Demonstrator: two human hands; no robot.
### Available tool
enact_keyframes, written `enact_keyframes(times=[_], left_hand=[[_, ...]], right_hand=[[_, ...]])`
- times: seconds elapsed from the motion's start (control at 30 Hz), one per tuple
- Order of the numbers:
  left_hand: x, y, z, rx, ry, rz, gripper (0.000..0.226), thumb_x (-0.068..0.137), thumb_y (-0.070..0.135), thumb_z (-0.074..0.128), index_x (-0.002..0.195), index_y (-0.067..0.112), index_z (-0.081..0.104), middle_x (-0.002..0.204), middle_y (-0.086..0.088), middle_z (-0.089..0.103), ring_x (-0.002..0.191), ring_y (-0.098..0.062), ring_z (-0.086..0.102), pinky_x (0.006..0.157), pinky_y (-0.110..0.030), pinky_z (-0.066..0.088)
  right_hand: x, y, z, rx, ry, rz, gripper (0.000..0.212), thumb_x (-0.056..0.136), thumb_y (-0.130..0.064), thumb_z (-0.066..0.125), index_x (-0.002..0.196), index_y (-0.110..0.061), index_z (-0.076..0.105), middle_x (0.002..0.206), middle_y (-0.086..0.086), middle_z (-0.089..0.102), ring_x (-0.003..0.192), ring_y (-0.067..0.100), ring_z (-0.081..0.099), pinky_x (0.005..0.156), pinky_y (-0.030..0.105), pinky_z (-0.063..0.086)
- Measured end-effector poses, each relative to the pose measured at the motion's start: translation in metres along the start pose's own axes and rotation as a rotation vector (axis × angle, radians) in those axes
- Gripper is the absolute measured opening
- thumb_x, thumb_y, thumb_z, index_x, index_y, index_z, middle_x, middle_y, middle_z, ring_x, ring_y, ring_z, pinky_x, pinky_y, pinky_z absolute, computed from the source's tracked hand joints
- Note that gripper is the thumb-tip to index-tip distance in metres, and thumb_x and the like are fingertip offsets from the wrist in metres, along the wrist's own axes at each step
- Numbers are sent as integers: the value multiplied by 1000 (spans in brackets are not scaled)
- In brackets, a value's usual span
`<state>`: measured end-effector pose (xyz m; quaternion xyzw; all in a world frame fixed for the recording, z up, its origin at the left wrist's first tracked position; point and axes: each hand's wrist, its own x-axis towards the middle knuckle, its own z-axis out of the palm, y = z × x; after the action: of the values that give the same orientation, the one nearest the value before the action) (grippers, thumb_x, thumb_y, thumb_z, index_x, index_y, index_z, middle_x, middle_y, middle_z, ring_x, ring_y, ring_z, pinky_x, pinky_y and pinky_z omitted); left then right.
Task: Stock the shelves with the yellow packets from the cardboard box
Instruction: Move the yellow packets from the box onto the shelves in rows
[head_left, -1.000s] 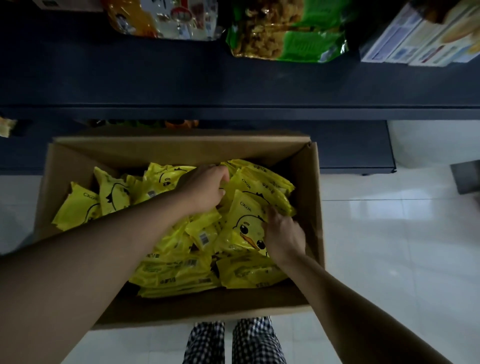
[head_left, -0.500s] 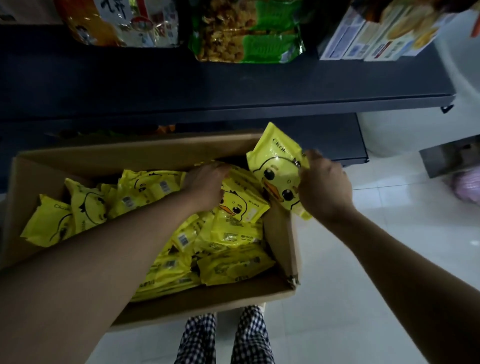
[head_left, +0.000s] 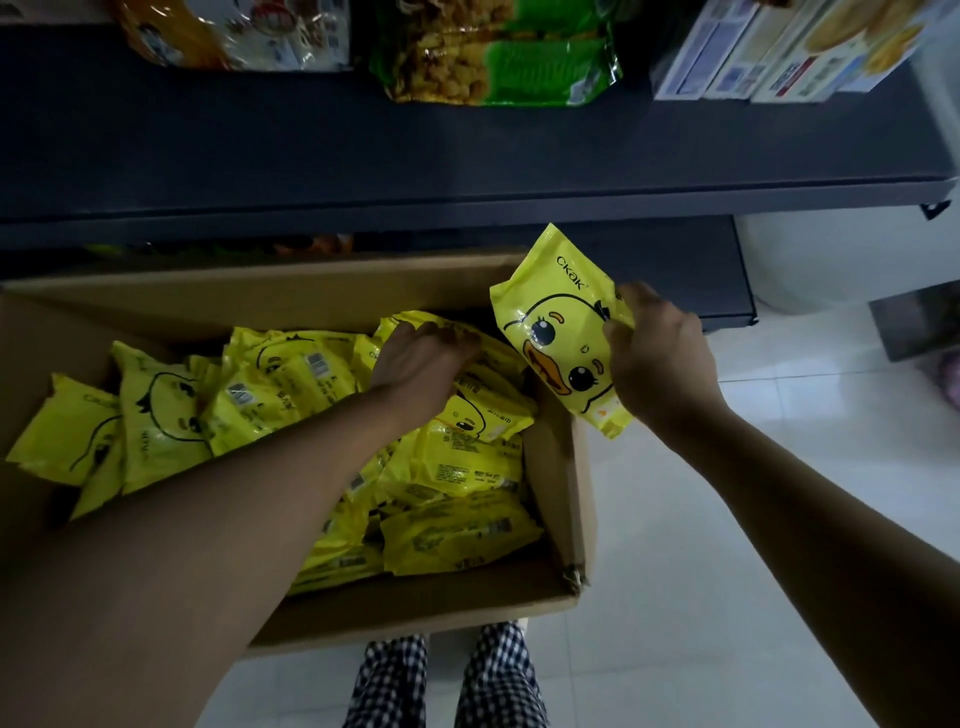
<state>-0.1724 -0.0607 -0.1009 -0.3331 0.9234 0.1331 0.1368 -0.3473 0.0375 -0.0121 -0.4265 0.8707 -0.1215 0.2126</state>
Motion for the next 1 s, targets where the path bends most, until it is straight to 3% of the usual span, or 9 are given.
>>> enact_keyframes(times=[0.13, 0.27, 0.33, 0.43, 0.6, 0.8, 0.9, 1.0], left_hand=[[-10, -1, 2, -76, -87, 0, 35, 90, 15, 57, 121, 29, 62, 117, -2, 59, 115, -24, 52, 82, -30, 40], [-19, -6, -6, -135, -106, -73, 25, 93, 20, 55, 116, 24, 66, 118, -3, 54, 117, -22, 50, 80, -31, 44], [-26, -8, -17, -162, -108, -125, 21, 93, 20, 56, 111, 20, 67, 118, -3, 58, 112, -24, 54, 77, -31, 45], [-39, -13, -44, -207, -73, -215, 18, 95, 19, 53, 107, 19, 66, 110, -7, 65, 104, -30, 60, 69, -30, 42], [-66, -12, -106, -272, 12, -335, 31, 95, 15, 52, 124, 24, 61, 124, -8, 62, 110, -29, 59, 83, -33, 47], [-107, 0, -207, -264, 130, -365, 25, 95, 14, 50, 116, 21, 63, 120, -7, 62, 107, -30, 57, 81, -36, 48], [-128, 9, -260, -235, 170, -374, 24, 97, 15, 46, 114, 22, 61, 119, -6, 61, 106, -30, 57, 78, -35, 45], [-148, 19, -310, -206, 238, -365, 25, 97, 12, 45, 115, 21, 60, 119, -7, 60, 102, -28, 57, 76, -34, 46]], right_hand=[[1, 1, 2, -36, -5, 1, 26, 97, -19, 43, 123, -14, 47, 104, 17, 62, 88, 36, 56, 65, 36, 41], [2, 0, -1, -29, -22, -10, 25, 97, -16, 43, 122, -12, 48, 100, 15, 61, 80, 30, 53, 65, 34, 42], [1, -3, -5, 4, -52, -20, 26, 96, -13, 44, 121, -12, 49, 98, 13, 59, 80, 27, 50, 65, 32, 38], [-4, -10, -18, 27, -72, -36, 24, 96, -12, 45, 119, -13, 50, 97, 14, 59, 83, 32, 56, 65, 35, 45], [-13, -27, -62, 35, -38, -77, 19, 95, -10, 43, 112, -11, 51, 85, 12, 51, 81, 36, 51, 64, 34, 38], [-22, -60, -138, 68, 11, -216, 22, 94, -11, 42, 115, -10, 51, 98, 23, 60, 88, 42, 56, 65, 35, 38], [-33, -81, -180, 85, 36, -266, 23, 96, -12, 42, 117, -10, 52, 95, 20, 60, 85, 41, 58, 64, 36, 42], [-42, -100, -226, 87, 100, -337, 15, 95, -13, 43, 104, -10, 54, 92, 15, 61, 84, 37, 59, 65, 37, 47]])
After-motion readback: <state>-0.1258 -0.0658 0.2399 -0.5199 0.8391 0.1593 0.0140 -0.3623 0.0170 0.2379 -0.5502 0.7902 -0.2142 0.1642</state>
